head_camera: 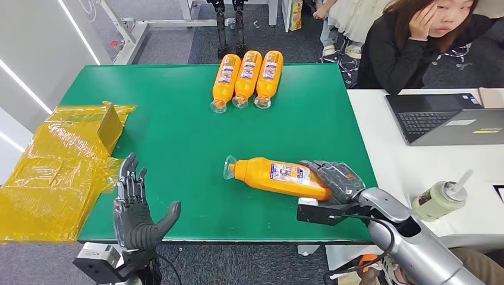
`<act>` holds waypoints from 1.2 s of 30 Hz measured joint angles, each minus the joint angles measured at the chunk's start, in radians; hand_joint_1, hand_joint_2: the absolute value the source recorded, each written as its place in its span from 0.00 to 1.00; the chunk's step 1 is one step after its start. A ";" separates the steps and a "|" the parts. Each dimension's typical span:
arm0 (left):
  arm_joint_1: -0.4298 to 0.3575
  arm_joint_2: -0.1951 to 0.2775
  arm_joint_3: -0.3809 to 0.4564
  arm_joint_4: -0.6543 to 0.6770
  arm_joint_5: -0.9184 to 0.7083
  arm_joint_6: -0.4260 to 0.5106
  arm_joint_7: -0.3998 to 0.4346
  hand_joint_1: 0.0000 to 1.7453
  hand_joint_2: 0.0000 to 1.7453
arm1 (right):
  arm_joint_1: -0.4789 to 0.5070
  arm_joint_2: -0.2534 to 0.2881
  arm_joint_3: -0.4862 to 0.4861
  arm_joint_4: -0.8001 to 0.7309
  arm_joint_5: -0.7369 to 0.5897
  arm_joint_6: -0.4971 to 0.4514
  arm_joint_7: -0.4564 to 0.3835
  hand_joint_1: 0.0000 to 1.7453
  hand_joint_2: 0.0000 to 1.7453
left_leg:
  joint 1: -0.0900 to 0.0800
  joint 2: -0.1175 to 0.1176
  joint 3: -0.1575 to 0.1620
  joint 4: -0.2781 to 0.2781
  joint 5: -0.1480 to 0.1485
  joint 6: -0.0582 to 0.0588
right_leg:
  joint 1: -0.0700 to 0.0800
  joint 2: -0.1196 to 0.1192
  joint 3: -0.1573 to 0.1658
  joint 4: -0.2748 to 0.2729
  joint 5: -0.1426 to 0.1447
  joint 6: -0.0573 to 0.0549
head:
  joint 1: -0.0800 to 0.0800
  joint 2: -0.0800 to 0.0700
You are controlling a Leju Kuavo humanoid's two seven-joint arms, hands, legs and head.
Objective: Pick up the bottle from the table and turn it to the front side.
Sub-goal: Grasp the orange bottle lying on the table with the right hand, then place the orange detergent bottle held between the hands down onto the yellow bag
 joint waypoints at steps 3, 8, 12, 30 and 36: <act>0.000 0.000 0.000 0.000 0.000 0.000 0.000 0.00 1.00 | 0.003 0.000 -0.002 -0.001 0.000 0.000 0.000 1.00 1.00 | 0.000 0.000 0.000 0.000 0.000 0.000 | 0.000 0.000 0.000 0.000 0.000 0.000 | 0.000 0.000; -0.009 0.000 0.002 0.007 -0.006 0.009 -0.009 0.00 1.00 | 0.038 0.015 -0.024 -0.015 0.052 -0.020 -0.001 1.00 1.00 | 0.000 -0.001 0.000 0.000 0.000 0.000 | 0.000 -0.001 0.000 0.000 0.000 0.000 | 0.000 0.000; -0.047 -0.004 0.027 0.044 0.035 0.001 -0.028 0.00 1.00 | 0.094 0.034 -0.057 -0.055 0.070 -0.037 -0.008 1.00 1.00 | 0.000 -0.001 0.000 0.000 0.000 0.000 | 0.000 -0.001 0.000 0.000 0.000 0.000 | 0.000 0.000; -0.237 -0.078 0.109 0.374 0.479 -0.397 0.036 0.00 1.00 | 0.210 0.314 -0.114 -0.201 0.269 -0.061 0.049 1.00 1.00 | 0.000 0.000 0.000 -0.001 0.001 -0.002 | 0.000 0.000 -0.001 0.000 0.000 -0.001 | 0.000 0.000; -0.250 -0.080 0.109 0.399 0.486 -0.399 0.041 0.00 1.00 | 0.250 0.335 -0.125 -0.226 0.281 -0.063 0.052 1.00 1.00 | 0.000 0.000 0.000 -0.001 0.001 -0.002 | 0.000 0.000 -0.001 0.000 0.000 -0.001 | 0.000 0.000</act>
